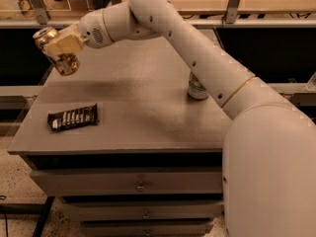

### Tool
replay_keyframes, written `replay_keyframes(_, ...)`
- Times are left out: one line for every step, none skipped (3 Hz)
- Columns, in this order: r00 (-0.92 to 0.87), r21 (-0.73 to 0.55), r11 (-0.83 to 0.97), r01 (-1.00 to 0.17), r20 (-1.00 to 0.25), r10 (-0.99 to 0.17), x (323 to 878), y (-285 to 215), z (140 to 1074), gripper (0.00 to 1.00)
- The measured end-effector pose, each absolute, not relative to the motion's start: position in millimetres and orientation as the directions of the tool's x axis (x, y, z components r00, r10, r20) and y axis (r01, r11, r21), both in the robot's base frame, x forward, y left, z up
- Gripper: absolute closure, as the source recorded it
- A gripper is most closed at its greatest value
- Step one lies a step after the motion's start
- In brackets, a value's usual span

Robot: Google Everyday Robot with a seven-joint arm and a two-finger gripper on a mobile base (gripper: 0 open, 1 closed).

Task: Place orange can upright

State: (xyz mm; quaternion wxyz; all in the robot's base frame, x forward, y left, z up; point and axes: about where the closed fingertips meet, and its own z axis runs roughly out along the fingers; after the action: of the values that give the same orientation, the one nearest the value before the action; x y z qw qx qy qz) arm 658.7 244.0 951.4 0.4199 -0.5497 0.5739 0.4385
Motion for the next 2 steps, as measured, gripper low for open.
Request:
replay_keyframes(-0.065, 0.069, -0.006, -0.998, -0.964, -0.260, 652.6, 252.9, 944.0, 1.00)
replay_keyframes(-0.084, 0.091, -0.015, -0.996, -0.962, -0.261, 648.1, 261.6, 936.2, 1.00)
